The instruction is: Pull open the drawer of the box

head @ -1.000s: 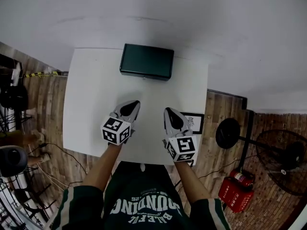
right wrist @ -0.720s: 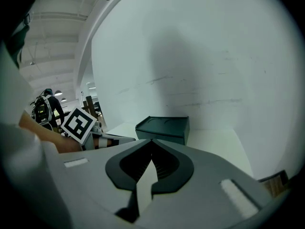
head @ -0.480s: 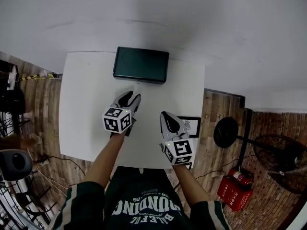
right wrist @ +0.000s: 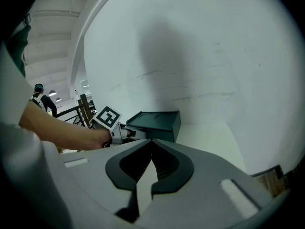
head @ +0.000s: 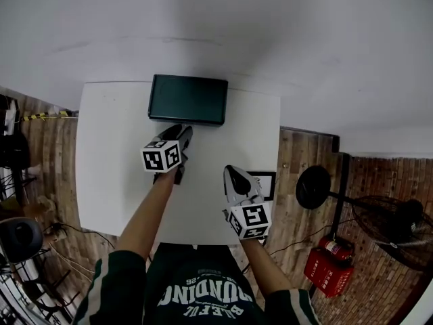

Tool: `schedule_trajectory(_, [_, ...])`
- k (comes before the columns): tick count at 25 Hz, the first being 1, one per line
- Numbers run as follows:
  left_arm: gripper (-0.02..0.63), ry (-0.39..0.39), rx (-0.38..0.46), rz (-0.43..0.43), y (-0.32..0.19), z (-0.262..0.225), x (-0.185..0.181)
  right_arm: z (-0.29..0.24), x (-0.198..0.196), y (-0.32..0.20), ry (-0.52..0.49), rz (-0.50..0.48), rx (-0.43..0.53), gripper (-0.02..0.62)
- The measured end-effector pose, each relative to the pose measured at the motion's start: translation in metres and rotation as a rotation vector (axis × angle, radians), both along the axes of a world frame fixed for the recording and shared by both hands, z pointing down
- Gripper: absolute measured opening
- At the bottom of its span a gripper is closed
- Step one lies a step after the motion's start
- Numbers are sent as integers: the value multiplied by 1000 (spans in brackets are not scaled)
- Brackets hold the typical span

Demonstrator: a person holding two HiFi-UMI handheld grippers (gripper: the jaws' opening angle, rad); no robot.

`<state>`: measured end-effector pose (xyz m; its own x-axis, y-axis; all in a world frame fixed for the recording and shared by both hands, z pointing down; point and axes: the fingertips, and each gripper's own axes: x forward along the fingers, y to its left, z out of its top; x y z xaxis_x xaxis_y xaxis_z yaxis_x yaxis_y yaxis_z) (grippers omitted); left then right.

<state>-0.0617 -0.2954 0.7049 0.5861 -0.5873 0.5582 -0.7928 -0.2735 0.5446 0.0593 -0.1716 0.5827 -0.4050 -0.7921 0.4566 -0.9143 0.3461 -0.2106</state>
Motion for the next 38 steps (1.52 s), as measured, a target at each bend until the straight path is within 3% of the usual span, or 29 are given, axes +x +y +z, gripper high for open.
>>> schedule_trajectory(12, [127,-6,-36,-9,-2,5,-4,2,9,3,-6,17,-17,2])
schedule_trajectory(38, [127,17,-111,-17,100,15,-15,2,-9,51,-17,7,-17,2])
